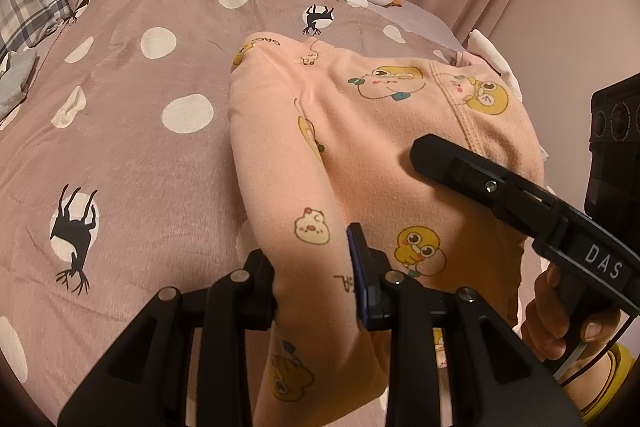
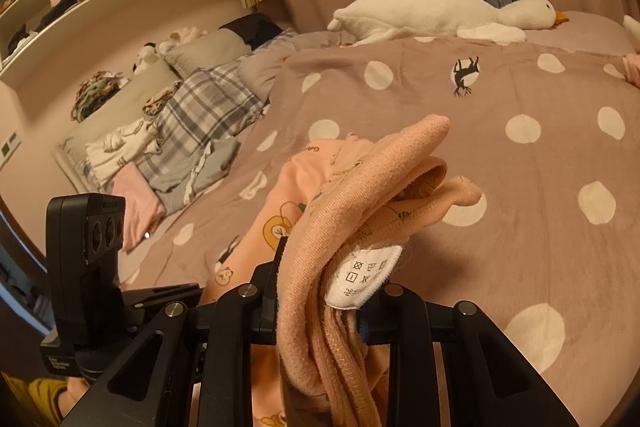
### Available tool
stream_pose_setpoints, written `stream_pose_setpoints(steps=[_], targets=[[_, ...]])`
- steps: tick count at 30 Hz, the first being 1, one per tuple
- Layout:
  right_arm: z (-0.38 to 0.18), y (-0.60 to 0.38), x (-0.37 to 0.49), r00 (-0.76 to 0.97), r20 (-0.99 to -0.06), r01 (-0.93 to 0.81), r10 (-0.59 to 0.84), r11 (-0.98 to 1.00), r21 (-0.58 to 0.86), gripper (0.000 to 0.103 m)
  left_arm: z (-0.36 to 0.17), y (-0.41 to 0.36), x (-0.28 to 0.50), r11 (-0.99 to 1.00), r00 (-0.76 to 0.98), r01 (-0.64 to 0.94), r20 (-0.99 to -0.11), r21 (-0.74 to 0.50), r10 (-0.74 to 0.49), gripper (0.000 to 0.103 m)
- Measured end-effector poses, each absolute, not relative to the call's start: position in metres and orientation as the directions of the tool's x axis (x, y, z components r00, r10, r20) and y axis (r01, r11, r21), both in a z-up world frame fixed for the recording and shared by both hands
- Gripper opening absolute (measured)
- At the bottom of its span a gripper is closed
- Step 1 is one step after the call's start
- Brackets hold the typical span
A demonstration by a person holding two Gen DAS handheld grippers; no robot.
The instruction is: Fold small clothes
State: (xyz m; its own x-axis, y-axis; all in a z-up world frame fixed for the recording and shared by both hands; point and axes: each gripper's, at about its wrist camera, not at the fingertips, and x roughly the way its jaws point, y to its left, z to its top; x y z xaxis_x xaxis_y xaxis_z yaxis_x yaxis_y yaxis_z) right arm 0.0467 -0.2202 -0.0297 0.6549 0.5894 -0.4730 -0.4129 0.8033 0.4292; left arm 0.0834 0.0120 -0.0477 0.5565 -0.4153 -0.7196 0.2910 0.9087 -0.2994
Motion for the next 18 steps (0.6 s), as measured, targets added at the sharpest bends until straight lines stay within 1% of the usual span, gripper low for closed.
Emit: stream_pose_setpoints(steps=[18], targets=[[-0.04, -0.233, 0.079, 0.664, -0.473, -0.391, 0.578, 0.809, 0.439, 0.028, -0.056, -0.006, 0.12, 0.913, 0.55, 0.29, -0.731, -0.287, -0.405, 0.029]])
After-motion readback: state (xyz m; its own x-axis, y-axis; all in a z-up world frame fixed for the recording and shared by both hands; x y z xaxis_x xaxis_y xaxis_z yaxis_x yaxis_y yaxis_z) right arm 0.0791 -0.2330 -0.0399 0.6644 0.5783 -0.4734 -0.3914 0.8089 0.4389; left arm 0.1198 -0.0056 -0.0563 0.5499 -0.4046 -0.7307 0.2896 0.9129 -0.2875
